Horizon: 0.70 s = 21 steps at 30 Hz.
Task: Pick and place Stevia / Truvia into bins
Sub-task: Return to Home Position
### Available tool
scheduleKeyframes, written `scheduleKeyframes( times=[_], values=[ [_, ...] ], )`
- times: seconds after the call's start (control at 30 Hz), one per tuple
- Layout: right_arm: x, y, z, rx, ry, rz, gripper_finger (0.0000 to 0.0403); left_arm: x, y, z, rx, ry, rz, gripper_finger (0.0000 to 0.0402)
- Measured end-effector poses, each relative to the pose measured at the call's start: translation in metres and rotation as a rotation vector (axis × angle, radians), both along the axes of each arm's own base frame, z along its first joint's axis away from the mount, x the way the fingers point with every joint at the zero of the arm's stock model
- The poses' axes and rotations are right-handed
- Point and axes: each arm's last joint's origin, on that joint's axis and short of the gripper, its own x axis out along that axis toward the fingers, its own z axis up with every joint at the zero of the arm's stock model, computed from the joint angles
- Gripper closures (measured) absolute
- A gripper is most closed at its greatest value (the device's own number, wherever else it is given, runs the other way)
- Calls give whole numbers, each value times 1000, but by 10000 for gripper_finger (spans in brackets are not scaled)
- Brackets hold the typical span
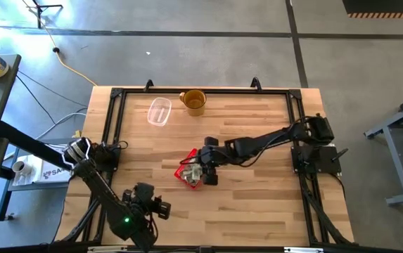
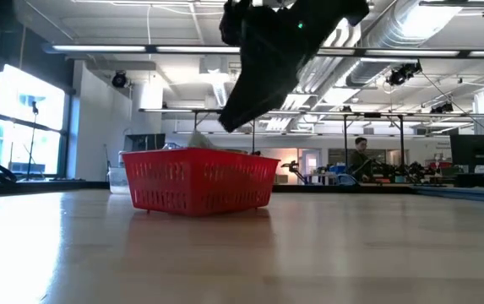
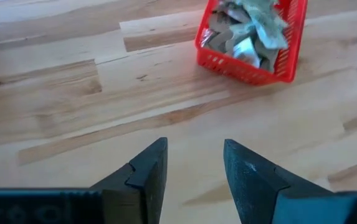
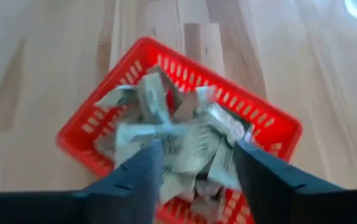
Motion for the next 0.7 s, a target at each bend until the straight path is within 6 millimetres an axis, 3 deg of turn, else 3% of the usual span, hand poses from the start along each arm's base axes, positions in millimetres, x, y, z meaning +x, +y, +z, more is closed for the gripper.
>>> scheduleKeyframes(
  times=[0.17, 0.27, 0.33, 0.43, 0.57, 0.63, 0.7],
  values=[
    [-20, 3, 31, 35, 5, 12, 146, 9, 10, 5, -26, 24, 24, 206],
    [-37, 2, 53, 75, 9, -5, 131, 10, 6, 14, -232, 101, 45, 208],
    [-49, 0, 69, 151, 5, -53, 129, 14, 1, 16, -246, 55, 5, 208],
    [-63, -1, 96, 295, -77, -106, 128, 31, 1, 22, -89, -125, -179, 208],
    [-89, 1, 134, 365, -216, 123, 127, 54, 20, 48, 184, -374, -245, 208],
    [-112, 4, 135, 384, -238, 163, 127, 66, 31, 54, 244, -397, -281, 208],
    [-135, 8, 121, 411, -272, 158, 127, 83, 42, 55, 250, -415, -348, 208]
  ],
)
